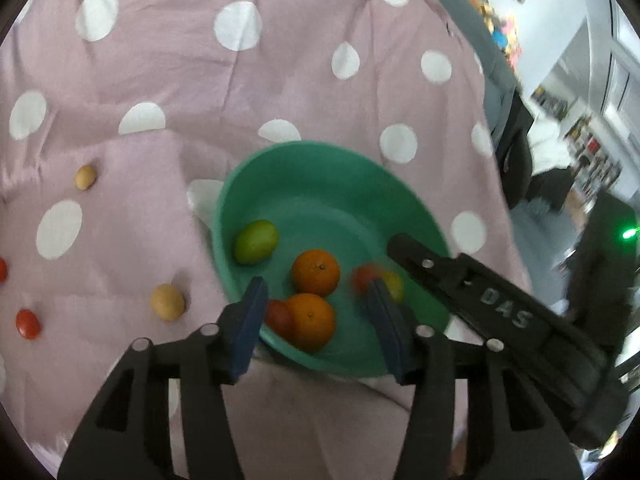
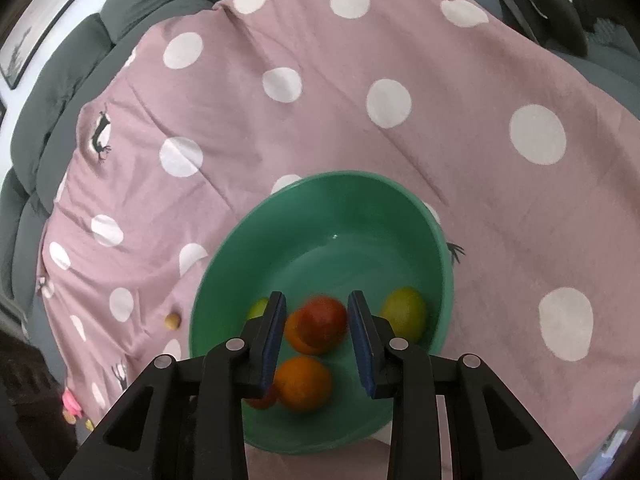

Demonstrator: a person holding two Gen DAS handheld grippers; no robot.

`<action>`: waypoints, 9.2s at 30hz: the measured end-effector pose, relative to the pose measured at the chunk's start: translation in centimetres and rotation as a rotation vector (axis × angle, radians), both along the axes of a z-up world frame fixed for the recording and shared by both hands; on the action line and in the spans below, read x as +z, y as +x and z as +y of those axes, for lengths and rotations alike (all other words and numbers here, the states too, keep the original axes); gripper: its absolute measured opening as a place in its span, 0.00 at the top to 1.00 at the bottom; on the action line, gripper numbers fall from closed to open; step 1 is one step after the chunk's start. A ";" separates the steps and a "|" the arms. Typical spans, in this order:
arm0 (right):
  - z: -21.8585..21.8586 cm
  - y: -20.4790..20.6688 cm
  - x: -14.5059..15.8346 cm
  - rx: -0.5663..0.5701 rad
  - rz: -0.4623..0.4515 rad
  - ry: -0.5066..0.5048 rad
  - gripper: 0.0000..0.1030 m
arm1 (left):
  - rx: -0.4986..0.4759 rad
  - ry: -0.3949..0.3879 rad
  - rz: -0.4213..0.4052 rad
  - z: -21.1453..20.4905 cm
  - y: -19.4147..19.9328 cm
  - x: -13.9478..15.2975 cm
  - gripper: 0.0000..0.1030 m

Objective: Organize fruits
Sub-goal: 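Open both grippers to drop the tomatoes into the bowl, then grasp a red tomato with the right gripper while the left grasps another tomato, then carry both held tomatoes over the green bowl, then open both grippers to drop the tomatoes into the bowl, then grasp a small yellow fruit with the right gripper while the left grasps another, then carry both small yellow fruits over the green bowl, then open both grippers to drop the yellow fruits into the bowl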

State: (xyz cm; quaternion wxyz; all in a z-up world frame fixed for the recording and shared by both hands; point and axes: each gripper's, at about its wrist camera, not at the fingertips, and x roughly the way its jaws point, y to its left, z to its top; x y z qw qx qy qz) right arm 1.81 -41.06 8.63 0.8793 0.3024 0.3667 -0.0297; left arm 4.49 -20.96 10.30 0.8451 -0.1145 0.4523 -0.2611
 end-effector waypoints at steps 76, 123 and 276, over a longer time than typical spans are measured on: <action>23.5 5.3 -2.8 0.587 0.107 -0.213 0.71 | 0.439 0.306 0.224 24.7 8.9 -4.9 0.73; 19.8 4.5 -0.7 0.485 0.047 -0.166 0.71 | 0.446 0.273 0.248 23.8 8.8 -7.0 0.74; -0.4 1.2 0.5 0.012 0.048 -0.152 0.59 | -0.017 0.215 -0.080 -3.4 0.2 0.3 0.31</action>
